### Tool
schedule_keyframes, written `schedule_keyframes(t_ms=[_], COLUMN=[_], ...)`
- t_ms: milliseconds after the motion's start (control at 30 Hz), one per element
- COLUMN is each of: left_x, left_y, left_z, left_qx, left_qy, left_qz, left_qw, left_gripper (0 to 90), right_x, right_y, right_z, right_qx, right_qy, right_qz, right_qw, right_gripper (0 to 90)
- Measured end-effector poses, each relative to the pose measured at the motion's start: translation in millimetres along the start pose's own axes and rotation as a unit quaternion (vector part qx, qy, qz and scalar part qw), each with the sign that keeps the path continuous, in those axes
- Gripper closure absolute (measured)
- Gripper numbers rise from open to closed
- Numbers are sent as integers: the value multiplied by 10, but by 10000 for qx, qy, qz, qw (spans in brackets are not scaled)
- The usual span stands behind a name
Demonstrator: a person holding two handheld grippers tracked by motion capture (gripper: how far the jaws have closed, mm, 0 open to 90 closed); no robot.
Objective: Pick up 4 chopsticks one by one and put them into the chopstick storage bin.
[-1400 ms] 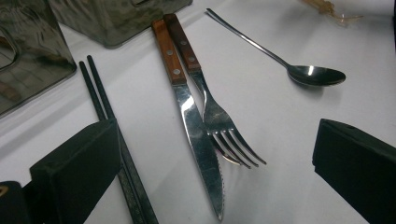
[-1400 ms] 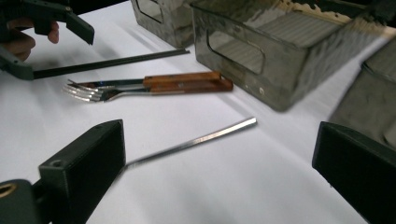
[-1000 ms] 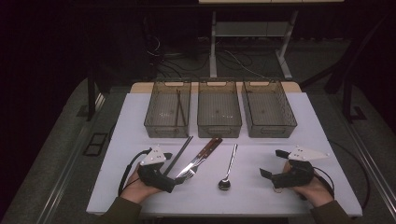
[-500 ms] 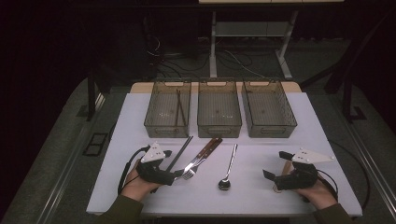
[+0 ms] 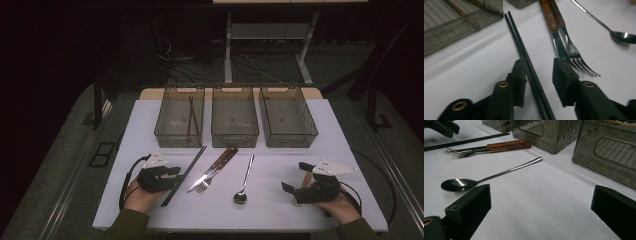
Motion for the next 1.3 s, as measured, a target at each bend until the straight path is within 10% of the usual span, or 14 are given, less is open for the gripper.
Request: schedule_keyframes(t_ms=[367, 1300], left_x=[40, 53], left_y=[-50, -116], left_z=[-70, -120], left_qx=[287, 482], left_qy=[216, 157], left_qz=[42, 71], left_qw=[9993, 9987], left_gripper=[852, 815], right_x=[5, -7], right_y=[-9, -9], right_z=[-8, -6], right_qx=[25, 10], right_qy=[53, 57], right_qz=[-10, -33], right_qw=[10000, 10000], right_gripper=[22, 22])
Point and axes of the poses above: each handheld gripper's, and its own axes: y roughly backward along the jaws, z roughly out of its top, x roughly to its left, the point moved 10 cm from there along -y, roughly forward along the jaws, and after that the axes turned 5 degrees about -z, right-handed, at the moved point
